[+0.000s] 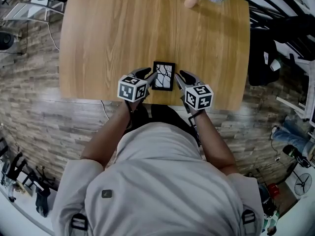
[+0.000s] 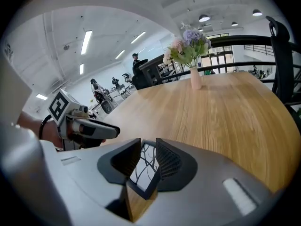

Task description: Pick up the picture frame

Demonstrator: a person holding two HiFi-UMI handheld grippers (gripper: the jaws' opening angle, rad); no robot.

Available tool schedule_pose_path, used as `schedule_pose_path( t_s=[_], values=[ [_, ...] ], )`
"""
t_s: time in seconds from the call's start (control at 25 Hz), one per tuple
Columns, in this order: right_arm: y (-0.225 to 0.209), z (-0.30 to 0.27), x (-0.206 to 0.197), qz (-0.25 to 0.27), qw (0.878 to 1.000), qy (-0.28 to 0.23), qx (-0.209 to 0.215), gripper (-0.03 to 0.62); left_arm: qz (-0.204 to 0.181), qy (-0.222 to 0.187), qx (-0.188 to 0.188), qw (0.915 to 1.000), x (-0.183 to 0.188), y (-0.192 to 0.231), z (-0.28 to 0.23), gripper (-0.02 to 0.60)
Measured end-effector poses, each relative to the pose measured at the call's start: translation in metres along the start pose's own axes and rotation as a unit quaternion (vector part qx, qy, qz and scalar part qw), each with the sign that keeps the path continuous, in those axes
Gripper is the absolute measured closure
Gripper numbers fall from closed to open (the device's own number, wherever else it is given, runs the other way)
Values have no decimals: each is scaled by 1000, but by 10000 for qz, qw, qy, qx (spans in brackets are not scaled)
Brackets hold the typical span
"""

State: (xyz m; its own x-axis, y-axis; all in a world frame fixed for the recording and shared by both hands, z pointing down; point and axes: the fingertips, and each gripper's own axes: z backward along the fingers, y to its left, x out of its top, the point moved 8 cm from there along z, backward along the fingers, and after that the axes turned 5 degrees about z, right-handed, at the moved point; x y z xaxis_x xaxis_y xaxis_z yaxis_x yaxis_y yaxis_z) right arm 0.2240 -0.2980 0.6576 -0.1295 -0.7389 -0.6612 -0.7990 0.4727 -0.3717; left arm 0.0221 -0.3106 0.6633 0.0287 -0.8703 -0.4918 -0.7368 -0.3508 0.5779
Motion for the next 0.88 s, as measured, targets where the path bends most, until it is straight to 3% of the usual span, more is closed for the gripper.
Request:
schedule_pose_path(
  t_s=[0.88],
  values=[
    [-26, -59, -65, -441, 9948, 917, 84, 465, 591, 805, 324, 9945, -55, 47, -60, 405]
  ],
)
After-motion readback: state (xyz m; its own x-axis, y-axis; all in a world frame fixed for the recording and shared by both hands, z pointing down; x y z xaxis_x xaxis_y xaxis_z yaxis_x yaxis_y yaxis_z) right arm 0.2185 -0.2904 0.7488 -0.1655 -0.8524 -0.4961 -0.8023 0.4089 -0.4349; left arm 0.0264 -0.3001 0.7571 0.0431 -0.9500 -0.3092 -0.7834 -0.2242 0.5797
